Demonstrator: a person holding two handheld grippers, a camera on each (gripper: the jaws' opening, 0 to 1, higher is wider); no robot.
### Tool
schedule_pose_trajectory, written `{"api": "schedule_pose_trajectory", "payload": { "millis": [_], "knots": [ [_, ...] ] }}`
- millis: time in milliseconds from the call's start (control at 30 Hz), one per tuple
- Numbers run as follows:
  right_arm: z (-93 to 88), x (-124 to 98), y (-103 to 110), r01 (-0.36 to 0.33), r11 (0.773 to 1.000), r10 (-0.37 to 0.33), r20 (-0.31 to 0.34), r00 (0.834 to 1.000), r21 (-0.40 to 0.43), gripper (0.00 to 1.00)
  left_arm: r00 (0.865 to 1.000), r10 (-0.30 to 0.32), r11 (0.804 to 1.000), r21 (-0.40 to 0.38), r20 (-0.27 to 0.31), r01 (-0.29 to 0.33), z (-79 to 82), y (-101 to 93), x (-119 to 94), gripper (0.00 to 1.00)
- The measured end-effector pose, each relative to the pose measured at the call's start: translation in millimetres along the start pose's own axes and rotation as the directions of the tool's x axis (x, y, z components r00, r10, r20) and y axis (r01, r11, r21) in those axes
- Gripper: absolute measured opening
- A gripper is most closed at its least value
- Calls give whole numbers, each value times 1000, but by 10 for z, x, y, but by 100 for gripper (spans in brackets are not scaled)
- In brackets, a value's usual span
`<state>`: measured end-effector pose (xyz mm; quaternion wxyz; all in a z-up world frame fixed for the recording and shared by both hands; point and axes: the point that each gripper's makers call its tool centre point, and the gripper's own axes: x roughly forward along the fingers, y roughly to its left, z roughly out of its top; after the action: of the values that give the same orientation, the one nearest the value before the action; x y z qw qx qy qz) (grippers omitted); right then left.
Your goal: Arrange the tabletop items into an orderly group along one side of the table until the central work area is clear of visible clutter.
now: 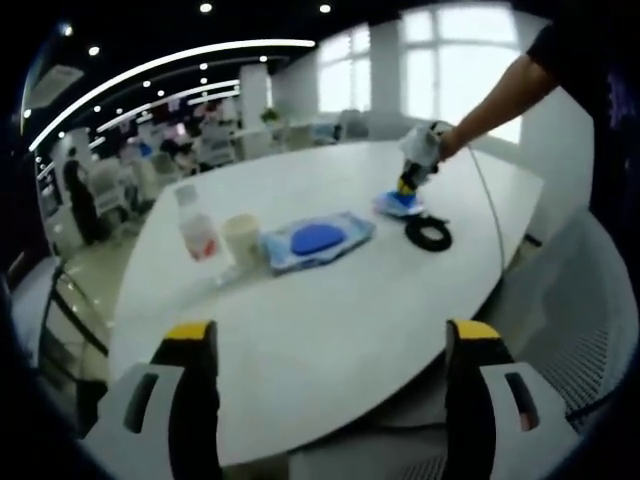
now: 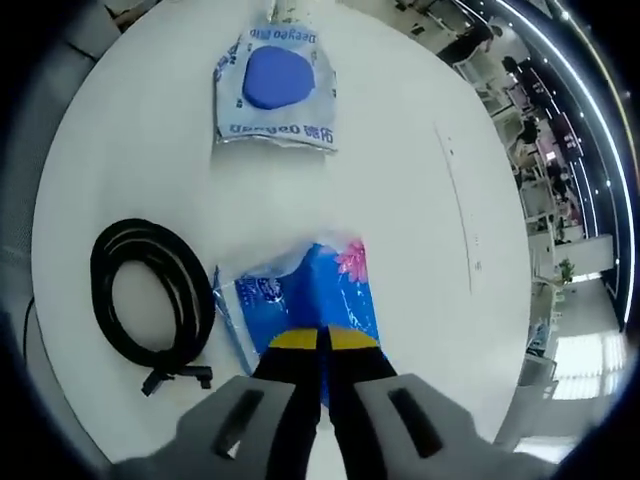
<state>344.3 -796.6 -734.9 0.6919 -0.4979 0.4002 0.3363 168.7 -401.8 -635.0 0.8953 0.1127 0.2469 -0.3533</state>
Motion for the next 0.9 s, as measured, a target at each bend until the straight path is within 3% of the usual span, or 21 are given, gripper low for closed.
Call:
{"api": "schedule_pose_trajectory", "payload": {
  "millis": [300,533,900],
  "knots": [
    [303,37,8,2,1000,-3,43,999,18,0,1000,5,1000,1,2,-5,-5,9,-11,91],
    [429,109,17,-14,999,12,60,998,47,0,1000,16,1000,-7,10,-16,5,32,-17,91],
    [514,170,96,-49,977,38,55,998,208,0,1000,19,1000,-10,7,-19,-10,52,-11,90]
  ]
}}
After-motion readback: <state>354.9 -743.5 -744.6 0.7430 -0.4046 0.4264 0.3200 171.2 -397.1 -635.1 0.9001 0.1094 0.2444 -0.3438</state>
